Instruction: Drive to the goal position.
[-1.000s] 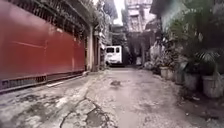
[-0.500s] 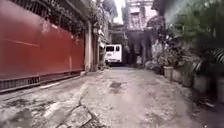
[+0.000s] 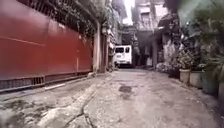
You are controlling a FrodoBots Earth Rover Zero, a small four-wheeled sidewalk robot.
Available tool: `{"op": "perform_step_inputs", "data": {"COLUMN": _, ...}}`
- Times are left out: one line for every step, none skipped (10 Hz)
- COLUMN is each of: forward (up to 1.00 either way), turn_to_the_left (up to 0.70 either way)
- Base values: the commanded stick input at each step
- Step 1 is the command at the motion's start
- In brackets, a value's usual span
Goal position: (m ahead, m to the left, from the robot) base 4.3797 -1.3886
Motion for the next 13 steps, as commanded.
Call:
{"op": "perform_step_inputs", "data": {"forward": 0.50, "turn_to_the_left": 0.00}}
{"op": "perform_step_inputs", "data": {"forward": 0.50, "turn_to_the_left": 0.00}}
{"op": "perform_step_inputs", "data": {"forward": 0.50, "turn_to_the_left": 0.00}}
{"op": "perform_step_inputs", "data": {"forward": 0.50, "turn_to_the_left": 0.00}}
{"op": "perform_step_inputs", "data": {"forward": 0.50, "turn_to_the_left": 0.00}}
{"op": "perform_step_inputs", "data": {"forward": 0.50, "turn_to_the_left": 0.00}}
{"op": "perform_step_inputs", "data": {"forward": 0.50, "turn_to_the_left": 0.00}}
{"op": "perform_step_inputs", "data": {"forward": 0.50, "turn_to_the_left": 0.00}}
{"op": "perform_step_inputs", "data": {"forward": 0.50, "turn_to_the_left": 0.00}}
{"op": "perform_step_inputs", "data": {"forward": 0.50, "turn_to_the_left": 0.00}}
{"op": "perform_step_inputs", "data": {"forward": 0.50, "turn_to_the_left": 0.00}}
{"op": "perform_step_inputs", "data": {"forward": 0.50, "turn_to_the_left": -0.10}}
{"op": "perform_step_inputs", "data": {"forward": 0.50, "turn_to_the_left": -0.26}}
